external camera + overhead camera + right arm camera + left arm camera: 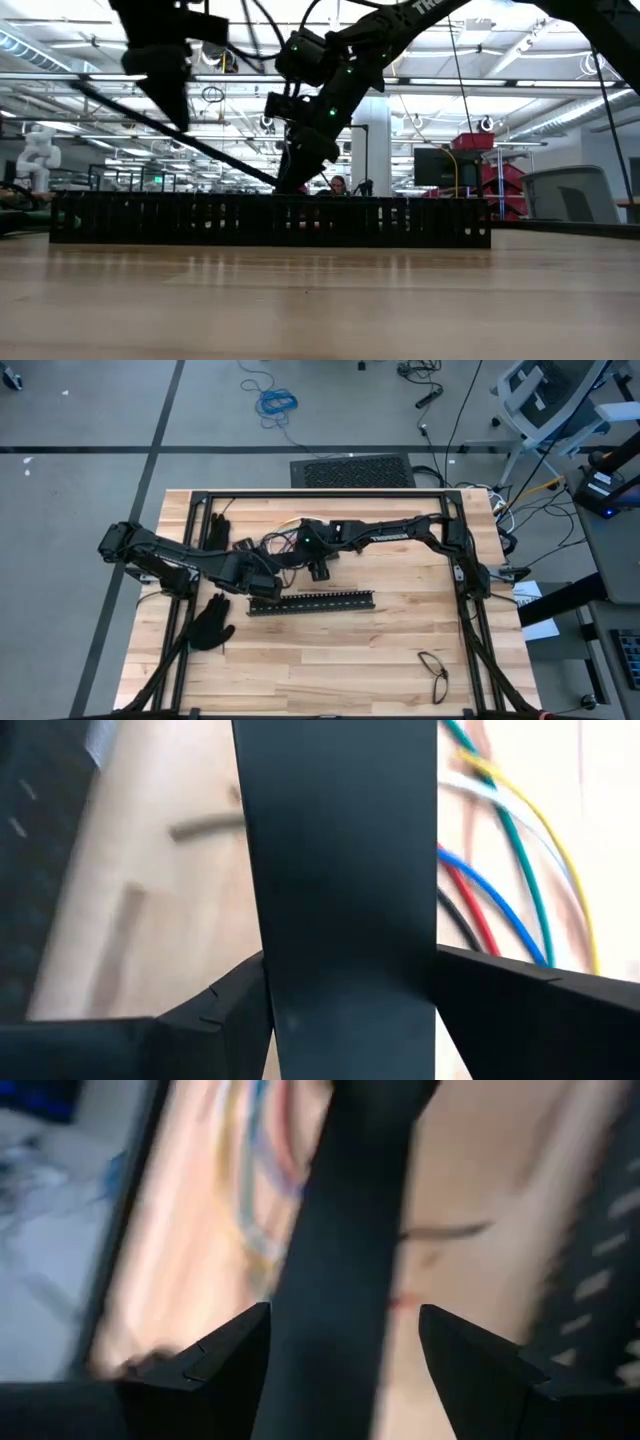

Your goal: Ziptie cables

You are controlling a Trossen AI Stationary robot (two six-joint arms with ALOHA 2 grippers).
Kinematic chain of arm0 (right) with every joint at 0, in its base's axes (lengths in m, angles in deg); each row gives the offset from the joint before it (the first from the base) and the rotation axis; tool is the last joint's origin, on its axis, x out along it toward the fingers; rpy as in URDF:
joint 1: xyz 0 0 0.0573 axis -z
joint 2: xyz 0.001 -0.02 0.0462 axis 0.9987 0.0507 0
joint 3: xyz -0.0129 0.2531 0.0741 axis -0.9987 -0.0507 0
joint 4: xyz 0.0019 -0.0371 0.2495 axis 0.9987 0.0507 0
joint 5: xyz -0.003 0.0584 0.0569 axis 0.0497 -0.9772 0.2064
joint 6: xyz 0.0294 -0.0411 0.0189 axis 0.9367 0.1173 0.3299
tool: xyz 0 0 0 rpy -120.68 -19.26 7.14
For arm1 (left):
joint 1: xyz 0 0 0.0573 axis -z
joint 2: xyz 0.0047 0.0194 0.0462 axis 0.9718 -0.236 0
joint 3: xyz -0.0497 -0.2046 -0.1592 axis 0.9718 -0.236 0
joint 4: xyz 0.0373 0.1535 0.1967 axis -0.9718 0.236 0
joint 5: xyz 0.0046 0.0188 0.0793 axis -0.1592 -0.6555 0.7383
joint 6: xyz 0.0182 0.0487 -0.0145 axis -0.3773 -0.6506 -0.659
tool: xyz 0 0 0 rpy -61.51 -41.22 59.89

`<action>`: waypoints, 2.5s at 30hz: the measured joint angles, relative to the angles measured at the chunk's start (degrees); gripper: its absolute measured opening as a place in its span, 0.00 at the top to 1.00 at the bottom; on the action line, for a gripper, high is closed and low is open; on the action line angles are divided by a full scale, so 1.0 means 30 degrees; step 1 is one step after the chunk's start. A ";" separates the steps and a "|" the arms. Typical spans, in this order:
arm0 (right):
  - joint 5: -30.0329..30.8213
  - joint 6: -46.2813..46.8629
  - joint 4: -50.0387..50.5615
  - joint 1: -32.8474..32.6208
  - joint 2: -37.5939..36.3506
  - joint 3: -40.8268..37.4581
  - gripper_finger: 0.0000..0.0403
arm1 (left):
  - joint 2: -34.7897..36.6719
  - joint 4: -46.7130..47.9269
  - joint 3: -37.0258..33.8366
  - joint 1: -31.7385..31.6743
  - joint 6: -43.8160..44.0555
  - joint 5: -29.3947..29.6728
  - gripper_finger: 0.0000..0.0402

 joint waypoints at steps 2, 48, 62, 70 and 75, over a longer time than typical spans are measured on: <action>0.0252 -0.0195 0.0605 0.0209 -0.0145 0.0000 0.44 | 0.0579 0.1145 -0.0005 -0.0015 0.0728 0.0349 0.38; 0.1154 0.2691 0.3567 0.0991 -0.2823 0.0634 0.43 | 0.0034 -0.4316 -0.0861 -0.0177 -0.4390 -0.4212 0.38; 0.0063 0.1906 0.8386 0.2575 -0.3853 0.0648 0.46 | 0.4599 0.3745 -0.0882 0.2973 0.4527 -0.1553 0.38; -0.0349 0.2452 0.8417 0.2298 -0.4868 0.0614 0.56 | 0.6546 0.4840 -0.0882 0.2462 0.4249 0.0012 0.38; -0.0633 0.4658 0.7568 0.2610 -0.4286 0.0605 0.56 | 0.6490 0.4704 -0.0892 0.2292 0.4280 0.1228 0.38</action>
